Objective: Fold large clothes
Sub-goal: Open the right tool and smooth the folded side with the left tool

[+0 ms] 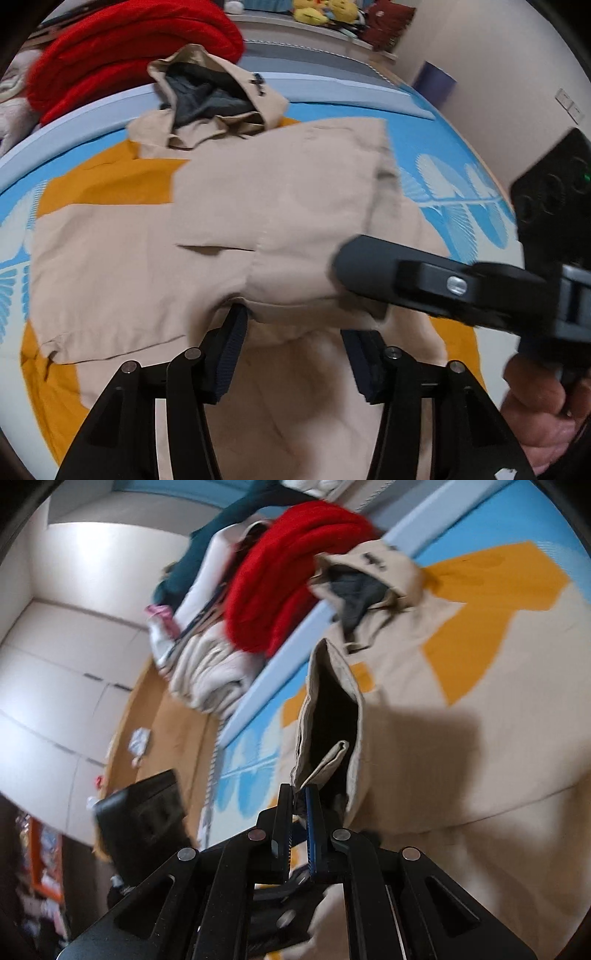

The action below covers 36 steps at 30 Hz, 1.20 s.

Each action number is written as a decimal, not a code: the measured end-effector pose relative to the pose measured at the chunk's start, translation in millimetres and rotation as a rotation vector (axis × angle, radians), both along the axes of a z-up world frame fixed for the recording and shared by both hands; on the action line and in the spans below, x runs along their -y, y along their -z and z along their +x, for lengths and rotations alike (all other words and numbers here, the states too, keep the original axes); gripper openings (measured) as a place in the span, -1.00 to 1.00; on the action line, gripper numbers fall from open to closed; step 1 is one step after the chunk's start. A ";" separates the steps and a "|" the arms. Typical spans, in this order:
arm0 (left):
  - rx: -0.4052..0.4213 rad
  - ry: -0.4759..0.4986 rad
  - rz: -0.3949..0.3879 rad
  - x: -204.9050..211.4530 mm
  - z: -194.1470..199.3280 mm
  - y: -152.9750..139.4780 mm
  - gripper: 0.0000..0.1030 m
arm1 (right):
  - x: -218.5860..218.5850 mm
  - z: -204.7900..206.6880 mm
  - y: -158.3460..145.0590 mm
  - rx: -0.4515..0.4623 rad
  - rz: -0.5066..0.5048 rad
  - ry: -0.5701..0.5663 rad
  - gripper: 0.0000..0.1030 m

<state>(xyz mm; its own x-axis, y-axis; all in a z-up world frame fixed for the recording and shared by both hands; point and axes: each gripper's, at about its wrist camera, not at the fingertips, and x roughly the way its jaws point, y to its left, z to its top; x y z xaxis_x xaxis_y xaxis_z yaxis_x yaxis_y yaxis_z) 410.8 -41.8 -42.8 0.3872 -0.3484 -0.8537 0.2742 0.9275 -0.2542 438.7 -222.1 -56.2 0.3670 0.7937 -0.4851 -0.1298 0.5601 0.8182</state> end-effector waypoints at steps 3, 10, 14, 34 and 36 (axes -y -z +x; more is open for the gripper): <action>0.003 -0.051 0.020 -13.8 4.2 0.5 -0.90 | -4.0 -1.3 -5.4 0.019 -0.021 0.000 -0.78; -0.033 -0.390 -0.026 -95.1 15.3 -3.0 -0.81 | 20.0 0.9 2.2 -0.020 -0.241 0.192 0.18; -0.077 -0.478 -0.114 -127.9 17.0 -1.1 -0.23 | 41.3 4.9 49.9 -0.266 -0.373 0.278 0.18; -0.382 -0.938 -0.296 -248.9 -14.2 70.3 -0.36 | 100.4 4.0 98.1 -0.485 -0.393 0.480 -0.71; -0.397 -0.912 -0.309 -247.4 -10.4 75.0 -0.34 | 104.4 4.2 97.1 -0.486 -0.400 0.498 -0.71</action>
<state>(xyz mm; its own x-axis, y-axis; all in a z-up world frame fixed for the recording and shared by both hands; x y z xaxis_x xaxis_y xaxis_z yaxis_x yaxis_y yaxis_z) 400.4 205.6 -117.8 0.3236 -0.2894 -0.9008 -0.6539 0.6197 -0.4340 443.0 -326.5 -153.3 0.3067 0.3244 -0.8948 0.5319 0.7212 0.4438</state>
